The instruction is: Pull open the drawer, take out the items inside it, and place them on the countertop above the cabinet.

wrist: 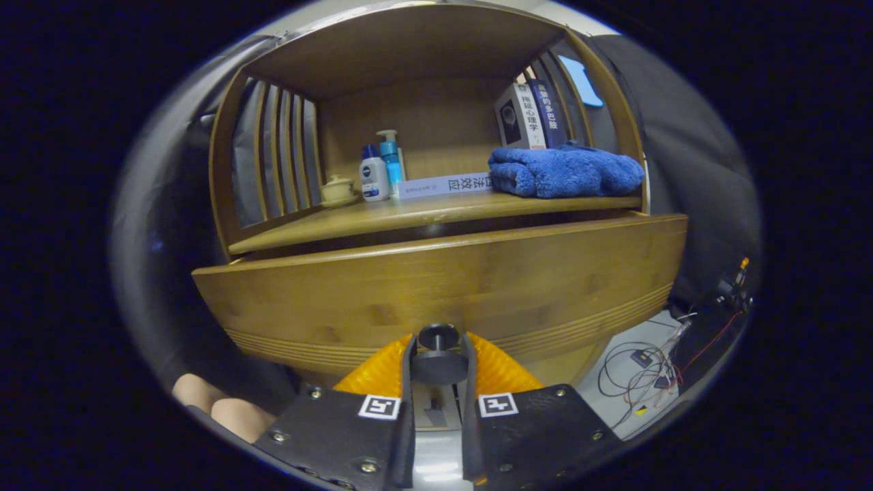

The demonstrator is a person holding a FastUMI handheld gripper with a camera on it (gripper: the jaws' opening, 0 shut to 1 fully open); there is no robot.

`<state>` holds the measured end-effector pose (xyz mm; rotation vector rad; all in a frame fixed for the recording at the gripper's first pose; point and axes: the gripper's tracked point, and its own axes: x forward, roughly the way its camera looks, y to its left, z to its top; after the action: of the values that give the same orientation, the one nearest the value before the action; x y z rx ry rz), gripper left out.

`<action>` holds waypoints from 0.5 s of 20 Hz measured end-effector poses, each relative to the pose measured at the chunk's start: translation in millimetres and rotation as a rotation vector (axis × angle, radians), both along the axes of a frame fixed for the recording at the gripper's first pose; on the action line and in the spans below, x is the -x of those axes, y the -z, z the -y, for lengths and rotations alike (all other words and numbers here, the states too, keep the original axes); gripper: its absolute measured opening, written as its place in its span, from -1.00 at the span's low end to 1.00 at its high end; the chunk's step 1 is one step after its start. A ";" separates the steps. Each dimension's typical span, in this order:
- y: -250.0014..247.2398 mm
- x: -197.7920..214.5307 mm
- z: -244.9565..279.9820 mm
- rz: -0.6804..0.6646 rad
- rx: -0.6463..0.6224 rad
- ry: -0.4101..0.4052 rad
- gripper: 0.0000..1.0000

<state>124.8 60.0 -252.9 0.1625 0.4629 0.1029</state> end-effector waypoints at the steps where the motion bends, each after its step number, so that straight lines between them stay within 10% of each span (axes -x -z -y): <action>1: -1.5 6.9 1.2 -0.001 -0.001 0.002 -0.45; 10: -0.3 61.8 8.1 -0.032 0.015 -0.001 -0.45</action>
<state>63.0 52.0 -252.6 0.1499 0.4955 0.0976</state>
